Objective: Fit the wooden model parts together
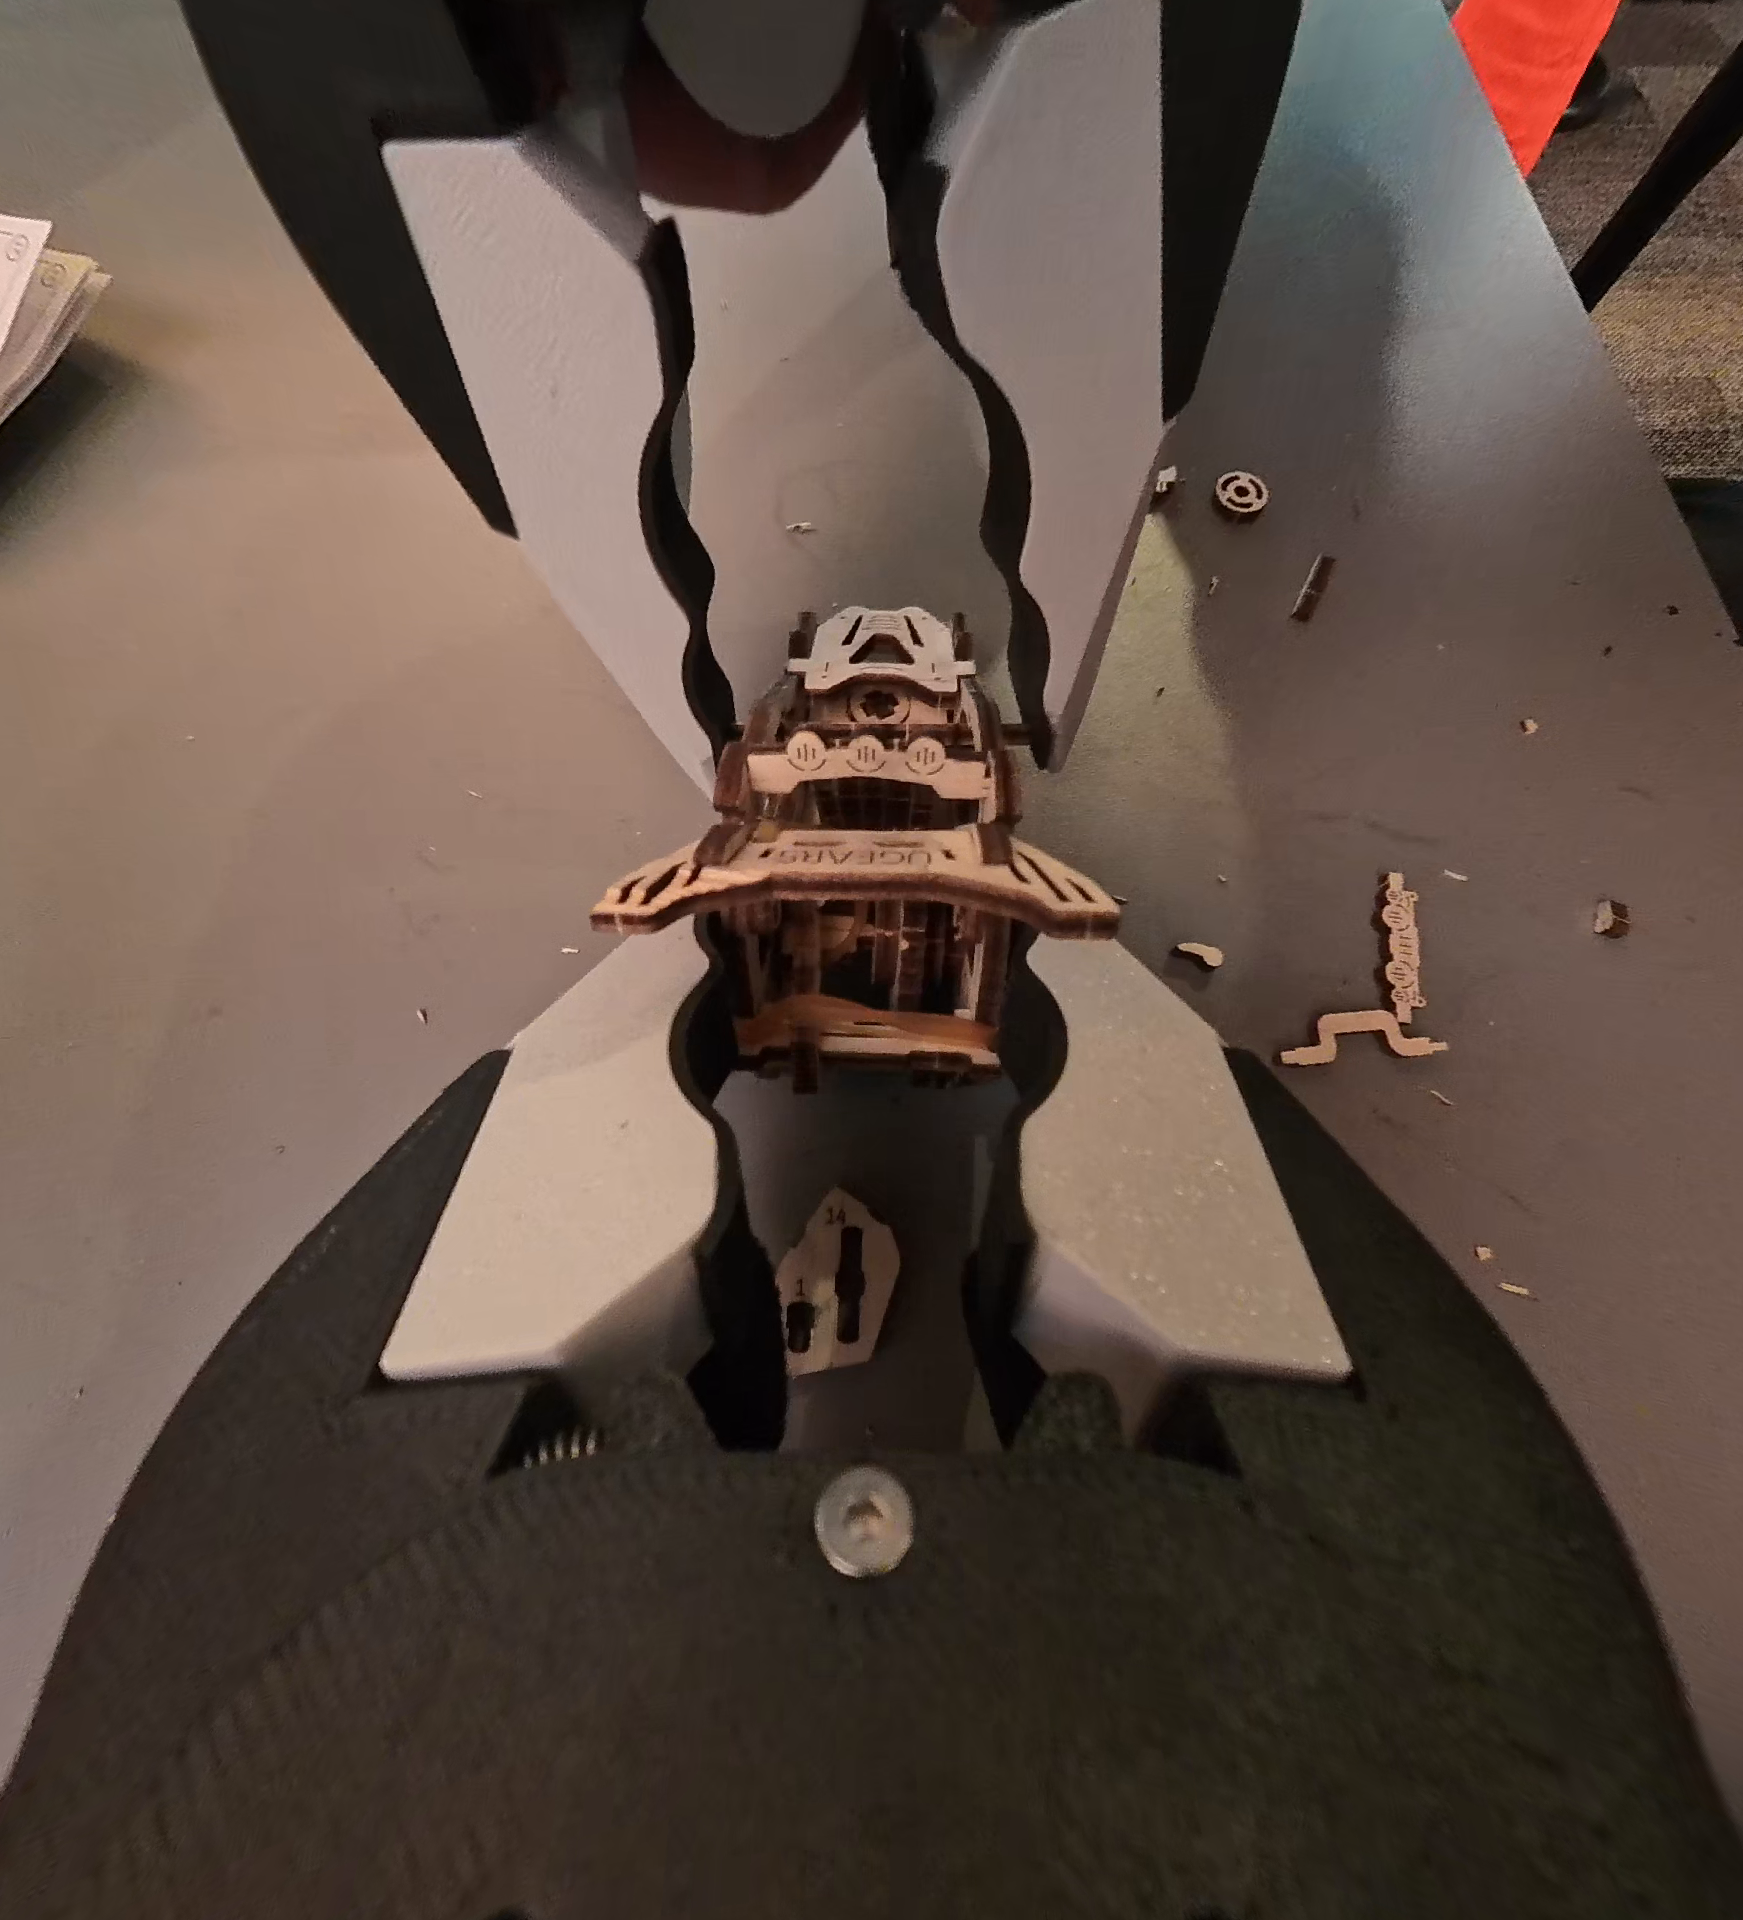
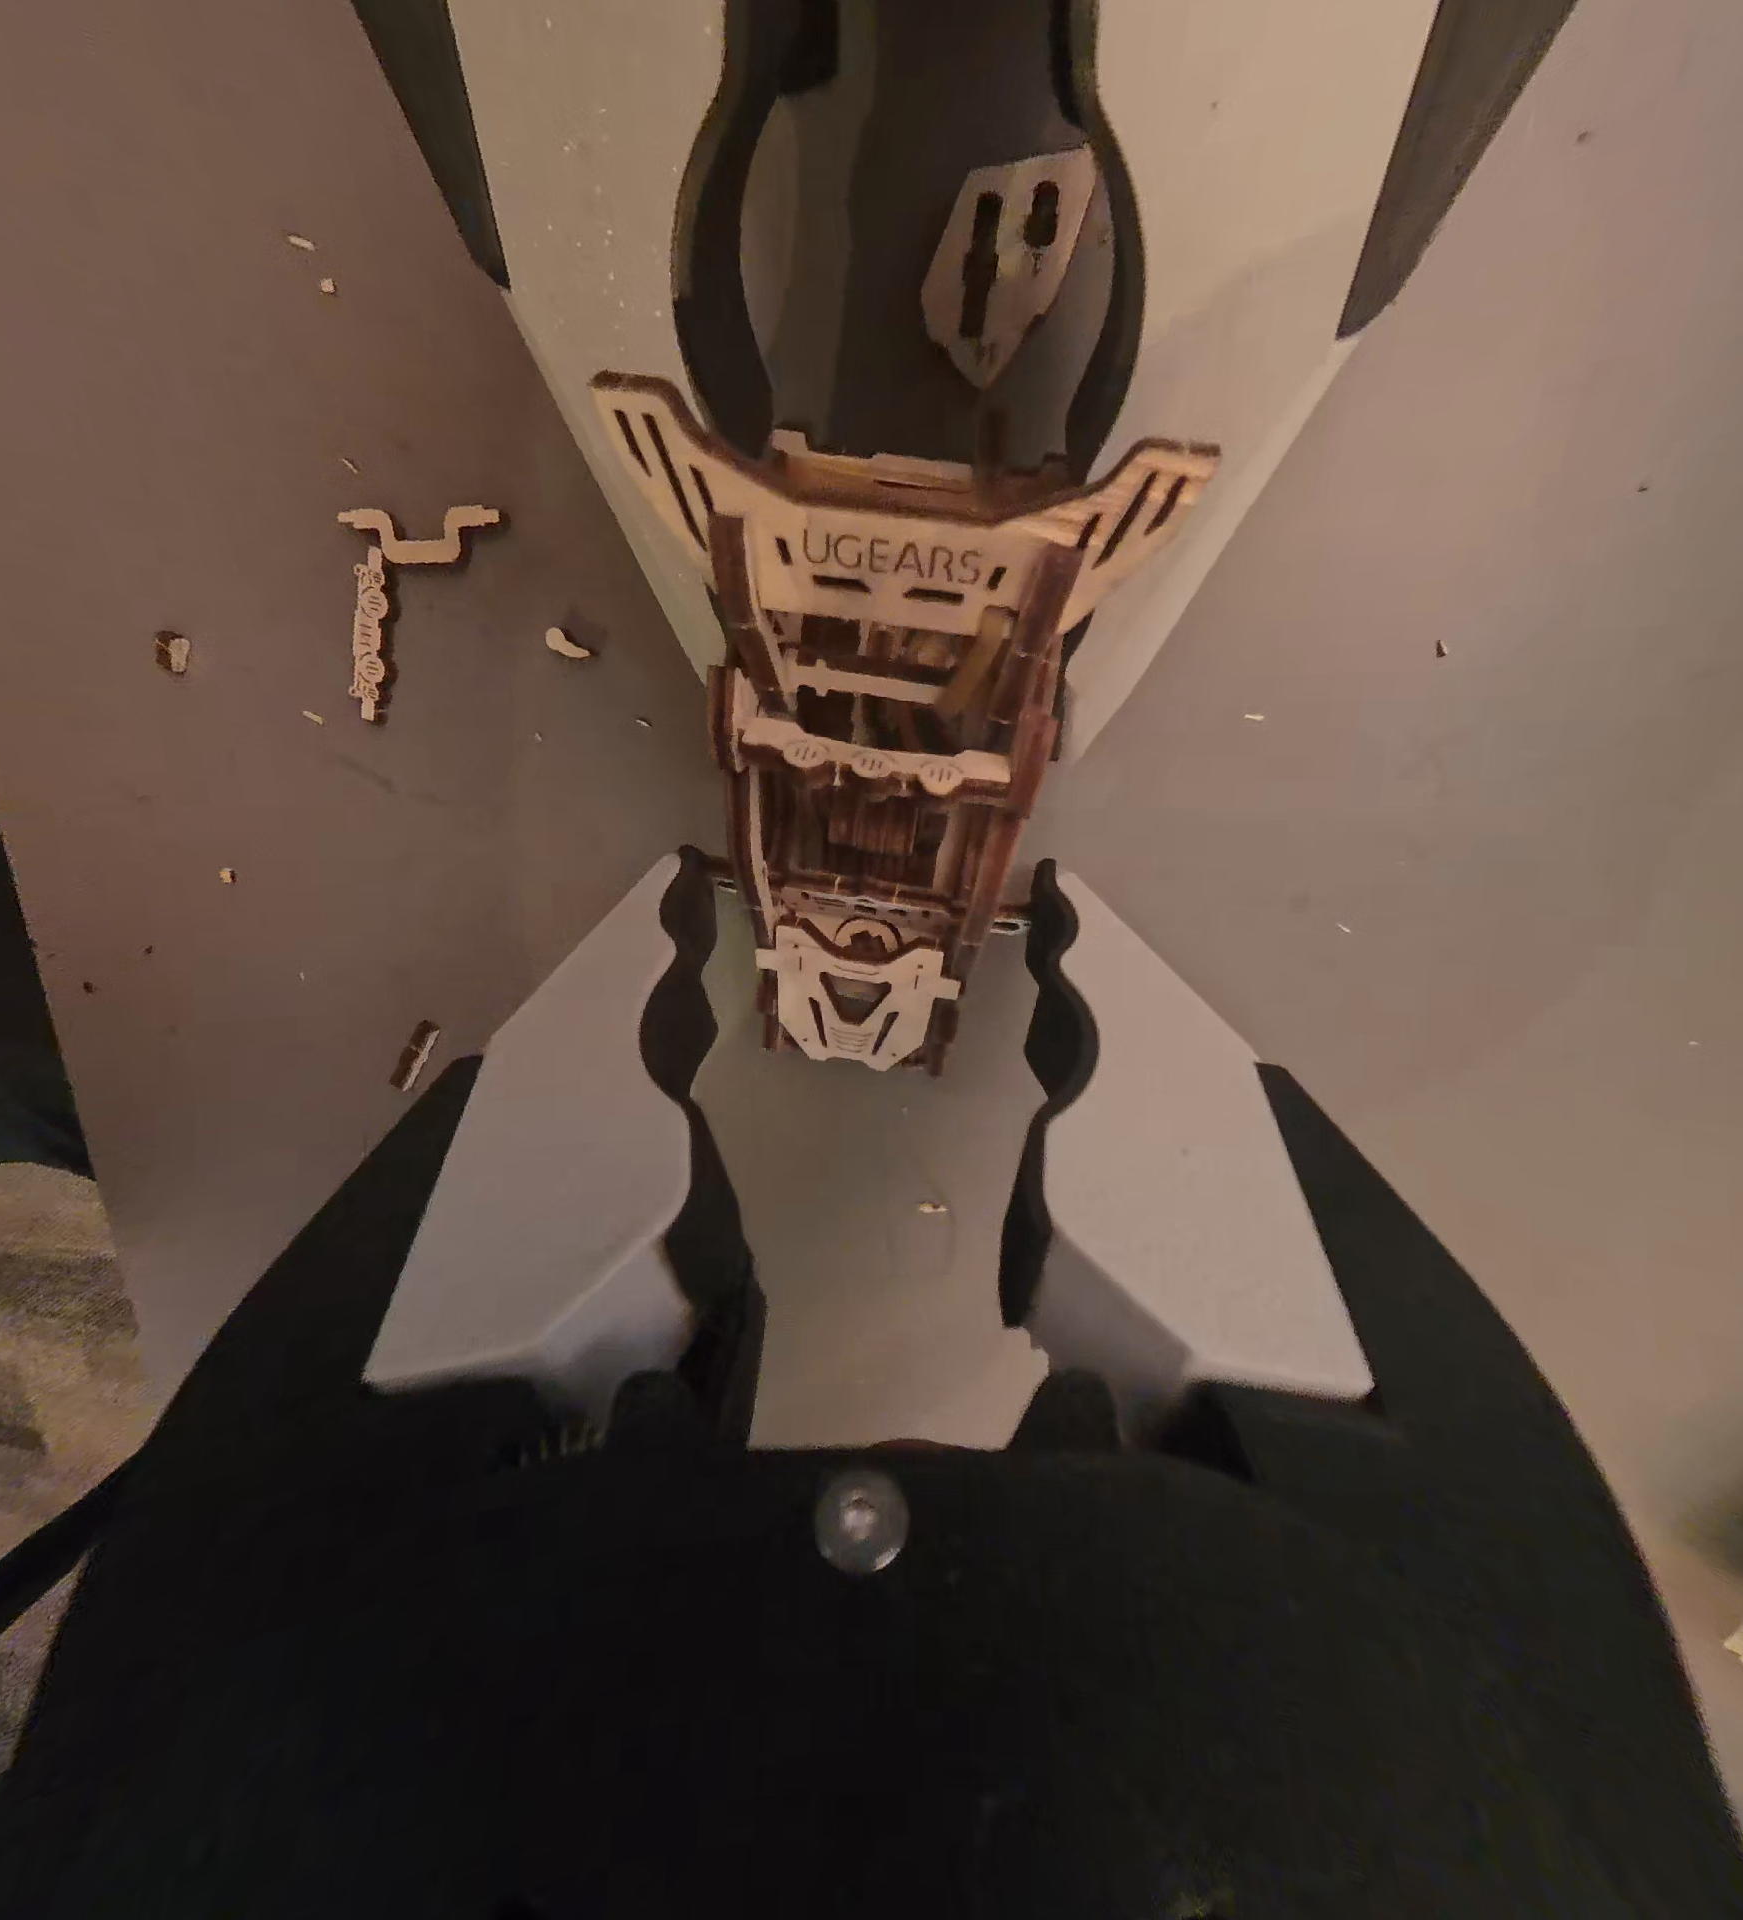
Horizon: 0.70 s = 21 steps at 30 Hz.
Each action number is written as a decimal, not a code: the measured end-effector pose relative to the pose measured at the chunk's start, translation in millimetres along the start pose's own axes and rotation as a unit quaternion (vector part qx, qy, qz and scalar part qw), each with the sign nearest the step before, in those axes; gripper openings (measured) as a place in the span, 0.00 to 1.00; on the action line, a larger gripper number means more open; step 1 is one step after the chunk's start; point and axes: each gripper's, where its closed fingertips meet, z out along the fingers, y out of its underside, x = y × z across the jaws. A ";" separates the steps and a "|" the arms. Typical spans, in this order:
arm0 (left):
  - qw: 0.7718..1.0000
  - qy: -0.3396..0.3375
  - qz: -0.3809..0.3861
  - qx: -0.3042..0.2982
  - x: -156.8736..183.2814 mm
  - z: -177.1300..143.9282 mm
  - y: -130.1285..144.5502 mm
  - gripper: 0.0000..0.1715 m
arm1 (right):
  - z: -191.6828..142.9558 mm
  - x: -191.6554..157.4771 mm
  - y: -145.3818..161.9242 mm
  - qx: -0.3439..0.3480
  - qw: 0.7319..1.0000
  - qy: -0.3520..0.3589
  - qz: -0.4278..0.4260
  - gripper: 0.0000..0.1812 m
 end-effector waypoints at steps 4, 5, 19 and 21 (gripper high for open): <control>1.000 0.000 0.000 0.000 0.1 0.0 0.0 0.27 | -0.1 -0.2 0.7 -0.014 1.000 -0.002 0.014 0.33; 1.000 0.001 -0.001 0.000 0.0 0.0 0.0 0.27 | 0.0 -0.1 0.8 -0.007 1.000 0.004 0.021 0.33; 1.000 0.003 0.006 0.001 2.3 0.5 -0.9 0.27 | 0.1 -1.9 -3.4 0.025 0.999 0.029 0.029 0.34; 1.000 0.002 0.007 0.001 2.2 0.3 -0.9 0.27 | -0.4 -2.1 -3.1 0.020 0.999 0.027 0.022 0.34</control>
